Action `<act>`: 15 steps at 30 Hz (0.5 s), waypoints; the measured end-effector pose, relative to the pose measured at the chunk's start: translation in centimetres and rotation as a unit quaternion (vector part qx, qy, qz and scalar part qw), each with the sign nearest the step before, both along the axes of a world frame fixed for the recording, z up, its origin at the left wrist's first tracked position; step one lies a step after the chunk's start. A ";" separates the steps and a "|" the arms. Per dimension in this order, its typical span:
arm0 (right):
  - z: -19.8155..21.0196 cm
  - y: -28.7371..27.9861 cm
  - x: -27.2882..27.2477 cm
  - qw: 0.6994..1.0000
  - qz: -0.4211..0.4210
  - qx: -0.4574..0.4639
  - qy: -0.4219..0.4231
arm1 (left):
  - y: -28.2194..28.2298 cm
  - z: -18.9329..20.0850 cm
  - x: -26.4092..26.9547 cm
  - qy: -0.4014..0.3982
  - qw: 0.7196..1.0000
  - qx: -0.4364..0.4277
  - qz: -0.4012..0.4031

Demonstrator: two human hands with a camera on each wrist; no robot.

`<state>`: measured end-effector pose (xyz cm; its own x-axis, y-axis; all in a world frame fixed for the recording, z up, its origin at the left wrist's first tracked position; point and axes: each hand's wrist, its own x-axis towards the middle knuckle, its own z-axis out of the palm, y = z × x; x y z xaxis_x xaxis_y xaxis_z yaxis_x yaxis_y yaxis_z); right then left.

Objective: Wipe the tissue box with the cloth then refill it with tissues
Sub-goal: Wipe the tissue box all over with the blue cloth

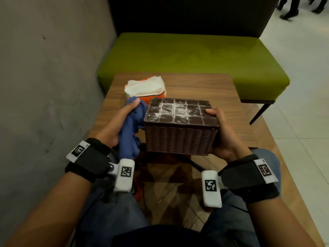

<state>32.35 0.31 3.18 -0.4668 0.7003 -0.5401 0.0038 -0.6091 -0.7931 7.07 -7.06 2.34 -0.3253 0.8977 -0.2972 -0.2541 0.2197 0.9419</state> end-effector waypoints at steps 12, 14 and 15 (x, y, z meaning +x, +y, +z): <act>-0.4 0.6 0.3 0.989 0.036 0.102 -0.100 | -0.4 -0.7 2.4 -0.120 0.989 -0.079 -0.040; -0.6 -0.4 0.0 0.948 -0.048 0.285 -0.133 | -0.1 -0.5 2.7 -0.098 0.993 -0.067 -0.008; -0.5 -1.3 -0.2 0.900 -0.072 0.406 -0.144 | 0.2 -0.4 2.8 -0.094 0.994 -0.062 0.006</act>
<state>32.16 -0.94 2.63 -0.2624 0.9606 0.0919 0.2475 0.1590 -0.9557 9.88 -6.87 1.97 -0.2645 0.8468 -0.4614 -0.4262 0.3265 0.8436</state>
